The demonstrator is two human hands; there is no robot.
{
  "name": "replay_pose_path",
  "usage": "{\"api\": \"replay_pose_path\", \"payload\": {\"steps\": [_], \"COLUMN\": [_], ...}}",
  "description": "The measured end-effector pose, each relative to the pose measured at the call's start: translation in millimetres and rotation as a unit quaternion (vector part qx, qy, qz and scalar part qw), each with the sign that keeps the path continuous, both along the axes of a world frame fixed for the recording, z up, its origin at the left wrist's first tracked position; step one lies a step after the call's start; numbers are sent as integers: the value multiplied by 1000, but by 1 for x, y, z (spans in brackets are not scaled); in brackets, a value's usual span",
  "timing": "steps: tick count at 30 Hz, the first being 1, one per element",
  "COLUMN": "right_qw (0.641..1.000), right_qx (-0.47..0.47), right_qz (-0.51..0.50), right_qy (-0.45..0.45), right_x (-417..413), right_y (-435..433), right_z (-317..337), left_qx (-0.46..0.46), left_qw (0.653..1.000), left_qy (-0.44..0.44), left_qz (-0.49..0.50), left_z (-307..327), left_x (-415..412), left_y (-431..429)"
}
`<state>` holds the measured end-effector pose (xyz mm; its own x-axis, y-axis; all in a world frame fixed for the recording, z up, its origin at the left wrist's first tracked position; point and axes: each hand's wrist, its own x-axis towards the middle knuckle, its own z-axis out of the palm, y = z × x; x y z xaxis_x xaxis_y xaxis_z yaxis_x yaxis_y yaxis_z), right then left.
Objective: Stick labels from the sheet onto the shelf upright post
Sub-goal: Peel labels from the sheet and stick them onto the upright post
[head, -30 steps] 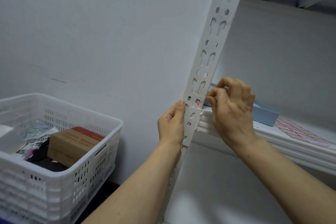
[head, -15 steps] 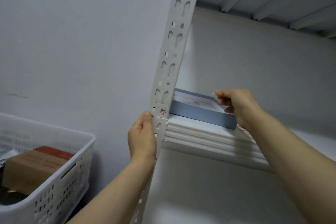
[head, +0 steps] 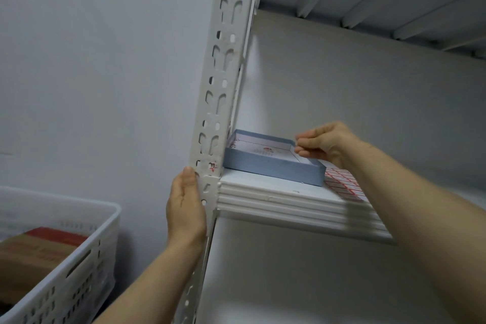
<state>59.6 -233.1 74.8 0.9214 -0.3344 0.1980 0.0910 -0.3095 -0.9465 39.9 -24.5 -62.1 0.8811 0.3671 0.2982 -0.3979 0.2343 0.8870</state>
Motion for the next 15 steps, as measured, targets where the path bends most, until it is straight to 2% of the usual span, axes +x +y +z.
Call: {"api": "replay_pose_path", "payload": {"steps": [5, 10, 15], "right_qw": [999, 991, 986], "right_qx": [-22, -134, -166], "right_qz": [32, -5, 1], "right_qy": [-22, -10, -21], "right_x": [-3, 2, 4], "right_y": [6, 6, 4], "right_z": [1, 0, -4], "left_qx": [-9, -13, -33], "left_qw": [1000, 1000, 999], "left_qy": [4, 10, 14], "left_qz": [-2, -9, -18], "left_z": [-2, -4, -4], "left_x": [3, 4, 5], "left_y": [1, 1, 1]}}
